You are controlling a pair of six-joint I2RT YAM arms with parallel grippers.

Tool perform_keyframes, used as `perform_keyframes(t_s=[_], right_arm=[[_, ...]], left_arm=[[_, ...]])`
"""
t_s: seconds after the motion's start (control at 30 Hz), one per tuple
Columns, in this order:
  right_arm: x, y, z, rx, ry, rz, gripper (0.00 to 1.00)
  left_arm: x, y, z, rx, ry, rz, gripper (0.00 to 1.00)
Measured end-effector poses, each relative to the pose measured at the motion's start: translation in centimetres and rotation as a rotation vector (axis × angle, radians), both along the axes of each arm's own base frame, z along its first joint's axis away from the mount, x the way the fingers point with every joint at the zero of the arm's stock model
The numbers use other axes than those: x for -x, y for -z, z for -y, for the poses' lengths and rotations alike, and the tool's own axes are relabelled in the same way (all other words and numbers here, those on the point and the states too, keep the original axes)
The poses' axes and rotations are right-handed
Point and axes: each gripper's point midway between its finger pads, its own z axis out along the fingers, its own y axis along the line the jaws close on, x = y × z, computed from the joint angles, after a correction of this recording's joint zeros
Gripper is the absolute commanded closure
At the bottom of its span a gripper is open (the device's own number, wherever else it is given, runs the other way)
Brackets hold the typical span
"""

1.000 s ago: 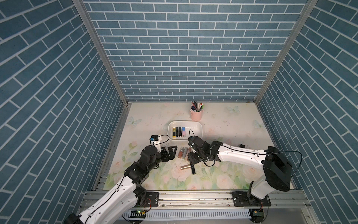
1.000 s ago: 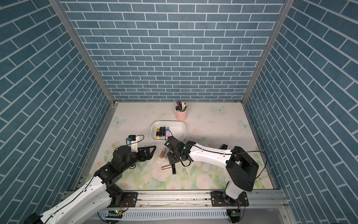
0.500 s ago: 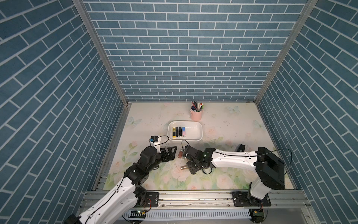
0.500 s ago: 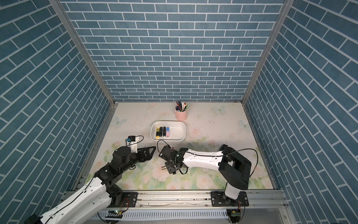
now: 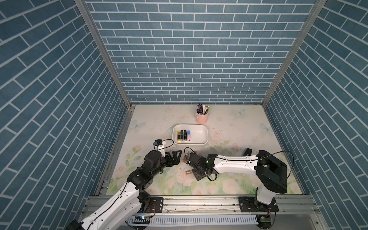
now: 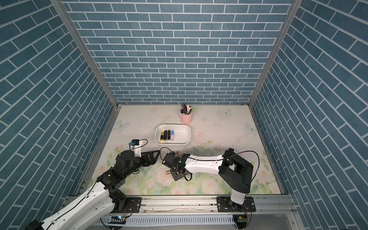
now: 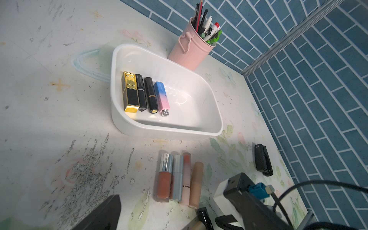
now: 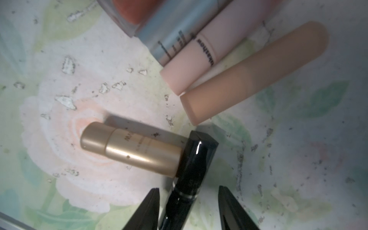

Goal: Put the lipstick into the storage box
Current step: Pick up the lipstick at the center of the board.

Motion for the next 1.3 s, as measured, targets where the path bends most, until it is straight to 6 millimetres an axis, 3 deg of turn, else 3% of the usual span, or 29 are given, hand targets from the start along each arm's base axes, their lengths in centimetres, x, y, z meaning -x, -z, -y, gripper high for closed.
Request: perform_keyframes(t_s=[0.57,1.3], right_arm=[[-0.1,1.0,0.1,0.013,0.003,-0.006,0.62],[-0.1,0.9,0.2,-0.047,0.013,0.003,0.58]], left_arm=[[-0.1,0.3,-0.1,-0.008,-0.004,-0.008,0.00],[-0.2,1.0,0.0,-0.026,-0.006,-0.029,0.00]])
